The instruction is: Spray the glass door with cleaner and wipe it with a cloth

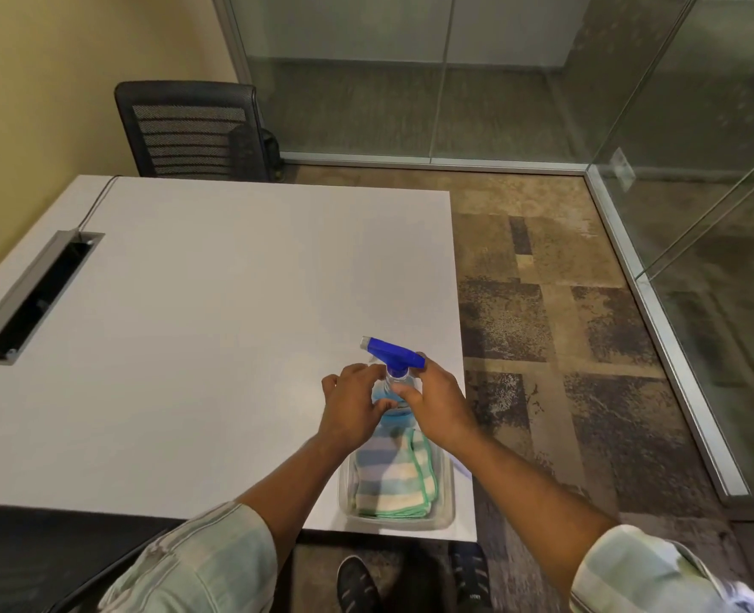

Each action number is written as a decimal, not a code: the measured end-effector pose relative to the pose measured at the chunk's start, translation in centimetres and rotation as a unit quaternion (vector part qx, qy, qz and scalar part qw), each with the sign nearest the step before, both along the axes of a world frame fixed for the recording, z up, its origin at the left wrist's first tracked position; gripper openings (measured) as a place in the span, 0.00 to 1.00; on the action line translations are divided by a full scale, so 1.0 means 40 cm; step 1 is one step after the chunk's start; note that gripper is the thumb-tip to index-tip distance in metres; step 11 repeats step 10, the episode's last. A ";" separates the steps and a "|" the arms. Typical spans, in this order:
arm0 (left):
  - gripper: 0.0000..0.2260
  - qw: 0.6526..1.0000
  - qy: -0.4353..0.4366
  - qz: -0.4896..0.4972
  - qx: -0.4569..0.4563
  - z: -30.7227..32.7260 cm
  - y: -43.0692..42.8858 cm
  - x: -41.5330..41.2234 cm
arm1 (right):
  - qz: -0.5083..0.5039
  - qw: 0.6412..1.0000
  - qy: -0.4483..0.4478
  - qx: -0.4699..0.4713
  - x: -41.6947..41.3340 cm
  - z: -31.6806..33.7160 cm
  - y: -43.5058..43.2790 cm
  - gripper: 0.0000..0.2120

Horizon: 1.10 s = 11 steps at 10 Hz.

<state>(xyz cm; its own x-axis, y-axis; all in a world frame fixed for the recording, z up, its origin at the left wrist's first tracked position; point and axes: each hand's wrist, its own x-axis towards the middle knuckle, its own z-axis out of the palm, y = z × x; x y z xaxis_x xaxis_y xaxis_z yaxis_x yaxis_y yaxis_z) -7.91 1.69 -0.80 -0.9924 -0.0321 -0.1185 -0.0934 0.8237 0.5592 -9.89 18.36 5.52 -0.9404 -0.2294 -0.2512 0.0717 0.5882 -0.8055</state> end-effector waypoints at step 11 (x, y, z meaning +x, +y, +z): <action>0.42 0.984 0.072 -0.079 -0.144 -0.100 0.059 0.179 | 0.070 0.943 0.022 0.324 0.186 -0.096 0.122 0.39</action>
